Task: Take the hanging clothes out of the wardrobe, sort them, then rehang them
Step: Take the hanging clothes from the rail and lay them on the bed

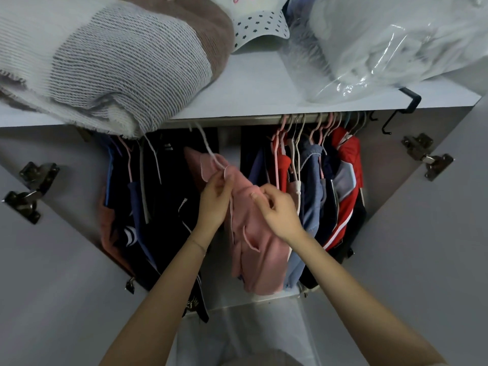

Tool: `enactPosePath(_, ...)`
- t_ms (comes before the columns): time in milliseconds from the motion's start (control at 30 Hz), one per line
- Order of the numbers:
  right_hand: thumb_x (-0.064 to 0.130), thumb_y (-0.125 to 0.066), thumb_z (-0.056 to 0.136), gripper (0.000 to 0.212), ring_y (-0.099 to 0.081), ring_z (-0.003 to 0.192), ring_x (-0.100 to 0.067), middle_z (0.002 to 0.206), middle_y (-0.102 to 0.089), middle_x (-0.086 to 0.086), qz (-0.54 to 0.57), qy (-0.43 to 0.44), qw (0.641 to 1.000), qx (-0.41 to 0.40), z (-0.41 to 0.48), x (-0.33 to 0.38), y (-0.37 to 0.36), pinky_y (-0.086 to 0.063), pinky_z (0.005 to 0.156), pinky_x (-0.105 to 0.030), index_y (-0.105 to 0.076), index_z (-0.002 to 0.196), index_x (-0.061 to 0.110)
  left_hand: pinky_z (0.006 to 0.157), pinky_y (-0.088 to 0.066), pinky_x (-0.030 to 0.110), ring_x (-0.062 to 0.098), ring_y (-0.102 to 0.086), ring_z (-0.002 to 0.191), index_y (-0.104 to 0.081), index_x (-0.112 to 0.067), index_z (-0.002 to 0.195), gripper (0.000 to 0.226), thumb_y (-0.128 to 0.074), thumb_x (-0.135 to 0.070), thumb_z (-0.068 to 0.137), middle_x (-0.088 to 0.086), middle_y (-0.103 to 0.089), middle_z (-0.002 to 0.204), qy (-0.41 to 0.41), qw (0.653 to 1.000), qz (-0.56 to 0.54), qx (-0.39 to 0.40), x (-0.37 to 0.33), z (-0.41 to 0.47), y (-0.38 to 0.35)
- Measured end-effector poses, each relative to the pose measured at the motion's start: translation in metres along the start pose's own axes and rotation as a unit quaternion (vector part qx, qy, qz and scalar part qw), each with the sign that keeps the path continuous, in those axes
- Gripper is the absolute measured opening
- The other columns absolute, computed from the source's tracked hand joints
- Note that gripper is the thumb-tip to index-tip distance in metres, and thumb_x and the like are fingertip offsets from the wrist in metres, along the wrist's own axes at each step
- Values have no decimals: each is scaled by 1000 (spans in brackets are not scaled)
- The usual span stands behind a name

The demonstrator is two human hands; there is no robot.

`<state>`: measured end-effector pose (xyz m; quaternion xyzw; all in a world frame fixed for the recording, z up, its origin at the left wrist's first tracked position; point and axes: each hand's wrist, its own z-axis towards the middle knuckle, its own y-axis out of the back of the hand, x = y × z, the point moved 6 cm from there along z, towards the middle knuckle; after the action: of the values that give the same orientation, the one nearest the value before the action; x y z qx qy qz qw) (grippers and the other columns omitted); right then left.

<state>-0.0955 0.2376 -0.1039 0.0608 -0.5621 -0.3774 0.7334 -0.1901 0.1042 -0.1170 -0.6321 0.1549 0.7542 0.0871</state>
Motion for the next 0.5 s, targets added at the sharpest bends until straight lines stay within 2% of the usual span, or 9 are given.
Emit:
enactPosePath(67,20,-60,95,17,-48,57,-19,62,-54,-6,-27,11,999,32,-5,-1,-10,-40,58,-37,-60,85,7,74,-50,37,17,-65,81,-67,-2,97,41,-53,-40,99,9,-70,89,55,997,-41,-22,7,5,-1)
enactPosePath(133,23,-60,96,16,-50,57,-20,63,-55,-6,-32,14,998,59,-8,-2,-15,-41,58,-36,-61,88,9,80,-50,39,23,-64,83,-67,-3,89,28,-58,-28,97,19,-67,92,118,986,-103,-65,17,7,3)
enactPosePath(200,26,-57,97,17,-54,60,-19,65,-58,-4,-24,13,998,65,-5,-3,-14,-44,61,-34,-64,91,12,81,-49,37,21,-61,81,-64,-10,84,17,-57,-18,97,16,-63,89,153,978,-115,-89,25,8,4)
enactPosePath(300,21,-53,99,19,-61,76,-18,81,-67,-5,20,-35,999,-9,14,-17,5,-47,73,-33,-67,92,10,82,-51,33,19,-62,83,-64,-10,88,10,-58,-12,95,11,-64,89,167,975,-115,-92,30,8,6)
enactPosePath(400,14,-54,98,20,-59,100,-28,103,-65,-16,-64,-93,993,-17,35,-40,15,-45,90,-38,-63,109,0,73,-50,27,16,-59,75,-60,-14,76,18,-59,-9,93,8,-61,80,176,975,-103,-88,35,3,10)
enactPosePath(500,10,-59,93,30,-52,113,-34,115,-59,-21,-160,-112,981,6,45,-54,13,-39,98,-37,-57,119,-5,74,-43,34,22,-50,77,-59,-6,80,11,-58,-8,91,12,-53,81,185,976,-85,-81,45,-2,14)
